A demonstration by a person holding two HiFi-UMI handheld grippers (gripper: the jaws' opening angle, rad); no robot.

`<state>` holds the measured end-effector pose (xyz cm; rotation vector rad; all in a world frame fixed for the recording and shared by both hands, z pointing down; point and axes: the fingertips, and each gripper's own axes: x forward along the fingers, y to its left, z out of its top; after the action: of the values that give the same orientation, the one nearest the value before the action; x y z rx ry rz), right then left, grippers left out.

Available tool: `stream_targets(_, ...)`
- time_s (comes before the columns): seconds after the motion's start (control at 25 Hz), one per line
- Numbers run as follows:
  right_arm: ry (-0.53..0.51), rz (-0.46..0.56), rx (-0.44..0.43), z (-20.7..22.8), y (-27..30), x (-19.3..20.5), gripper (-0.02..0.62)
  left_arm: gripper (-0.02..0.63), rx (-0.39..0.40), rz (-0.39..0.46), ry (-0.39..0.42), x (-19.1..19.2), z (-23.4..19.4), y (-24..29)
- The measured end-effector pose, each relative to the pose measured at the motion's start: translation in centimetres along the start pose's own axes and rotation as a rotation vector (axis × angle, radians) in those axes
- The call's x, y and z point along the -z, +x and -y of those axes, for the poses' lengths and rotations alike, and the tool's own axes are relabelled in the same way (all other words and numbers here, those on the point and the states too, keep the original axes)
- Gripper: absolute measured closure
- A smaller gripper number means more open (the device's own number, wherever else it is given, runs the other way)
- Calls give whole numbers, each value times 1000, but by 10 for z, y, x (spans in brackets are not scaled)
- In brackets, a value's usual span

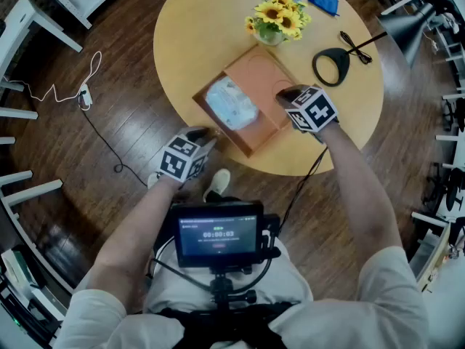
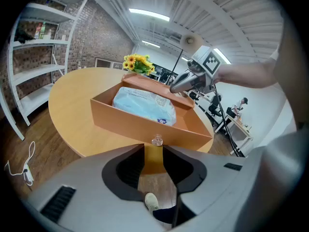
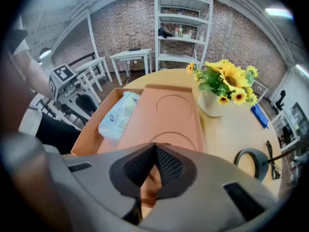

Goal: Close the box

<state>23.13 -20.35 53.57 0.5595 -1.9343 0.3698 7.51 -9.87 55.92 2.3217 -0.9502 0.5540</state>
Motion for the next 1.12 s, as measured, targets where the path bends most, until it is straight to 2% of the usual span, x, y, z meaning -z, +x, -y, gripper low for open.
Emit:
stream_targets(0.16, 0, 8, -4, 0, 1, -3, 595, 482, 15, -2, 11, -4, 2, 17)
stream_targets(0.28, -19, 1, -6, -1, 2, -4, 595, 531, 5, 2, 16, -8, 3, 20)
stream_targets(0.56, 1, 17, -27, -3, 1, -5, 595, 535, 1, -16, 44, -12, 6, 28)
stream_targets(1.12, -45, -16, -70, -6, 2, -5, 595, 537, 50, -18, 90, -59, 11, 83)
